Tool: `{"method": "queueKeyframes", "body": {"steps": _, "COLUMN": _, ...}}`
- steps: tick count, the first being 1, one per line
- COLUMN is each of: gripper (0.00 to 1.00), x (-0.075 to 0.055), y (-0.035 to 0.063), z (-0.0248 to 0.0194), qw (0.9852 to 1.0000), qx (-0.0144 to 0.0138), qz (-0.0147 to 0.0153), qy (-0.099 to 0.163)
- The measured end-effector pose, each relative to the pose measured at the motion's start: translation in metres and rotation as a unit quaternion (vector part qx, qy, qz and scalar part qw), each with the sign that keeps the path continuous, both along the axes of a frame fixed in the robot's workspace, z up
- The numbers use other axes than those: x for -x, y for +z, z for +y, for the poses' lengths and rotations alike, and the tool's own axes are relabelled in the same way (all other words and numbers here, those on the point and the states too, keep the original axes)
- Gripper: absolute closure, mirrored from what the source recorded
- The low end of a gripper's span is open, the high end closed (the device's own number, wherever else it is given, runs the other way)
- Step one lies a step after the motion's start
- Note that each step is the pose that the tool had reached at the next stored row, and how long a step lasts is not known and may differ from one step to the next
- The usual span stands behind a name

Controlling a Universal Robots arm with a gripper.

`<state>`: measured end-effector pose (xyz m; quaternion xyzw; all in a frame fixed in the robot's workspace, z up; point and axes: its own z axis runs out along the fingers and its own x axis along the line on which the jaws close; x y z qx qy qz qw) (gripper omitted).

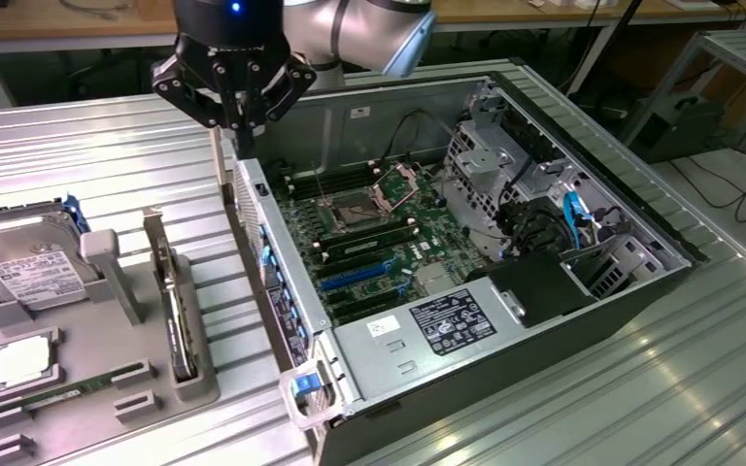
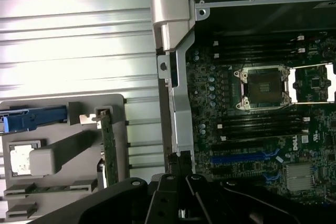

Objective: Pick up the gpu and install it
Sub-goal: 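Reach for the gpu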

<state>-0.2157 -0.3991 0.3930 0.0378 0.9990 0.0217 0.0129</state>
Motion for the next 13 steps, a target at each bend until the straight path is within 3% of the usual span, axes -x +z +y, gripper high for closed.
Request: {"method": "queueKeyframes", "body": {"steps": 13, "gripper": 0.89, "x": 0.018, "y": -0.0002, "z": -0.0001, "qw": 1.0000, "qx": 0.0000, "qz": 0.0000, "qy": 0.000}}
